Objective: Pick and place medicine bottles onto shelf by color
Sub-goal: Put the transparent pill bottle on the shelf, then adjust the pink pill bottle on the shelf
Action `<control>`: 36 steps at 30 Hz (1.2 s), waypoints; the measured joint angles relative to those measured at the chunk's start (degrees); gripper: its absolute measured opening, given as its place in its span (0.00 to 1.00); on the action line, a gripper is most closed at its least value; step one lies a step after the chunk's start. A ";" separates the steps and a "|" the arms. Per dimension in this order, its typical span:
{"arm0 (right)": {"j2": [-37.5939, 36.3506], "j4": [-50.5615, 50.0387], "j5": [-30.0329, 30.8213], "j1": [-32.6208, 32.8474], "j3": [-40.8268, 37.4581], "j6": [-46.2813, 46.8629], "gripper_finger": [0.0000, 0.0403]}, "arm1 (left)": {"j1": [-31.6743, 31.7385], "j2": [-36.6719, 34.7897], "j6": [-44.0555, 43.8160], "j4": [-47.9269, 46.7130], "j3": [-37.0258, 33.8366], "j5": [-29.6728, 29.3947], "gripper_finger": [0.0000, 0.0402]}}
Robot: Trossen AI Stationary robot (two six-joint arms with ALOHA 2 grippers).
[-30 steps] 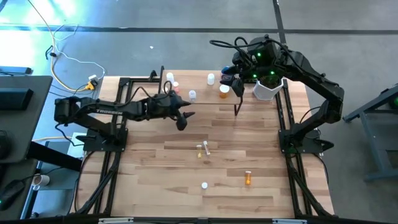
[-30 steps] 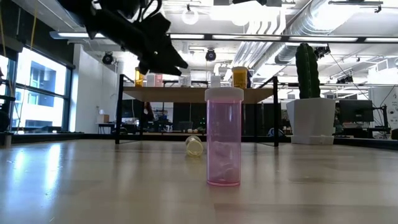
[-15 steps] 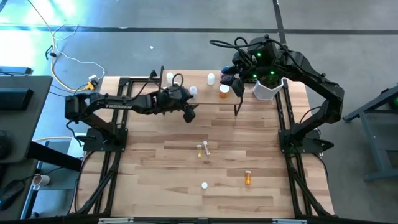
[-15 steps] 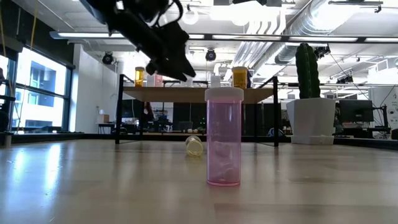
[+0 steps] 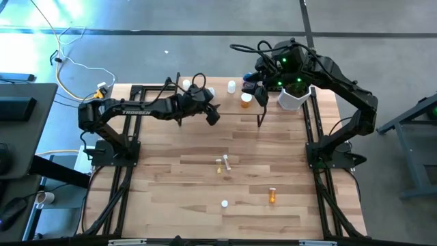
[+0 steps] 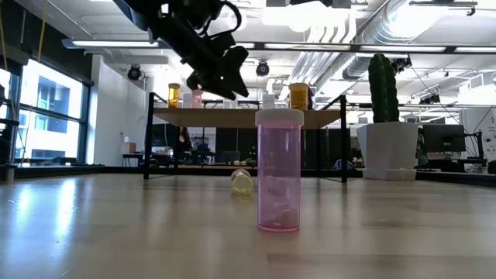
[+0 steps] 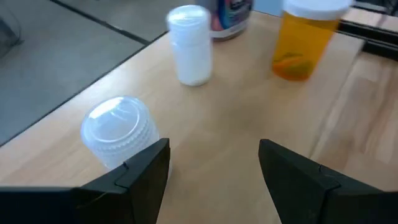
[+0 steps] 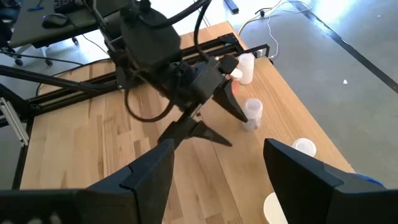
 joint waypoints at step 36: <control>0.00 -0.02 -0.01 -0.01 -0.01 0.00 0.59 | -1.58 -9.11 -0.77 -5.84 -0.04 2.32 0.59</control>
